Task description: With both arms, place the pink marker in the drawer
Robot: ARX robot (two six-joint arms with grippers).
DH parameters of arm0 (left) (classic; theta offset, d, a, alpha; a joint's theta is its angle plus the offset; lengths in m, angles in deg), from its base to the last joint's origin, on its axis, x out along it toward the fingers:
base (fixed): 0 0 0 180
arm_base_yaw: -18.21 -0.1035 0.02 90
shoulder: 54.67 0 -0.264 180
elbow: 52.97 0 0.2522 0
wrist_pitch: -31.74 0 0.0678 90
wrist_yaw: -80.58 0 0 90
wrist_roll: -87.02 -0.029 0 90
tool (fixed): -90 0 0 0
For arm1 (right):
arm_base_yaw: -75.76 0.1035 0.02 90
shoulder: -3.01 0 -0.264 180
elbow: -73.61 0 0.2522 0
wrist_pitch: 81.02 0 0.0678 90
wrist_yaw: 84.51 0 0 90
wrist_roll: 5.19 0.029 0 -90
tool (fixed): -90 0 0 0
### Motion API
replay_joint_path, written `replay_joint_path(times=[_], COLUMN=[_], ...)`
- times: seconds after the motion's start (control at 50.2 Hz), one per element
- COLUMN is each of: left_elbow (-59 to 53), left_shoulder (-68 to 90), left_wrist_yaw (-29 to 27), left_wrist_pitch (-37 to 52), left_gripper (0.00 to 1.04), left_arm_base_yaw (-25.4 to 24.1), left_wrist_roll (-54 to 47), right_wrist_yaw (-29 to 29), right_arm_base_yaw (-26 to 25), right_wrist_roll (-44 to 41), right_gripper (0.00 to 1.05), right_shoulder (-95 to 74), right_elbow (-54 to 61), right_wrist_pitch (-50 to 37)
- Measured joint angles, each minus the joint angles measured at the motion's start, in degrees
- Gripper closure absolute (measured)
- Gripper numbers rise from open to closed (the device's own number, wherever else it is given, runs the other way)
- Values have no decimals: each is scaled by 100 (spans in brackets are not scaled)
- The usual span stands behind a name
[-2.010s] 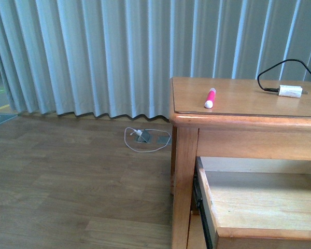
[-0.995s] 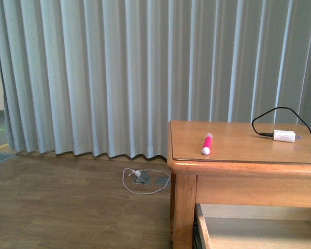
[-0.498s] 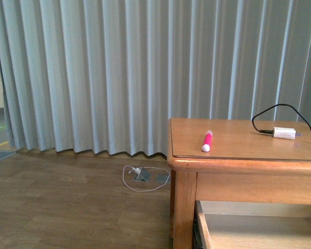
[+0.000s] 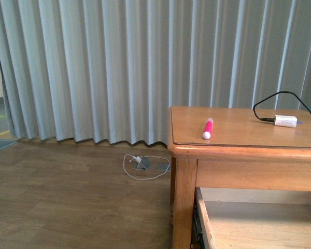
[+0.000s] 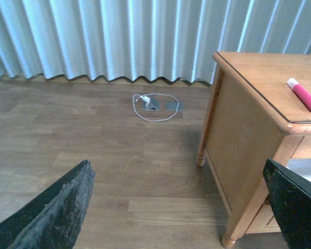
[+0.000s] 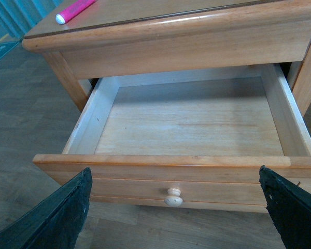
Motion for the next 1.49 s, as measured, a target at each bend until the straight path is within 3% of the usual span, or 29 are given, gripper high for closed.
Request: replay_joint_path(times=[0.318, 0.697, 1.075, 1.493], left_elbow=[2769, 5418, 7667, 8710], left_shoulder=[3471, 5860, 7643, 8301], left_wrist_yaw=[118, 94, -286, -413], left_wrist_pitch=[306, -431, -1856, -2621], left_gripper=[6, 6, 6, 6], left_arm_base_yaw=[1097, 2024, 2540, 2636], left_wrist_roll=[-330, -350, -345, -310], right_wrist_yaw=[0, 0, 0, 0], right_arm_base_yaw=[0, 0, 0, 0], right_wrist_roll=[0, 0, 0, 0], right_gripper=[8, 8, 8, 8], right_shoulder=[0, 0, 0, 0], right_elbow=[0, 0, 0, 0], right_wrist_pitch=[0, 0, 0, 0])
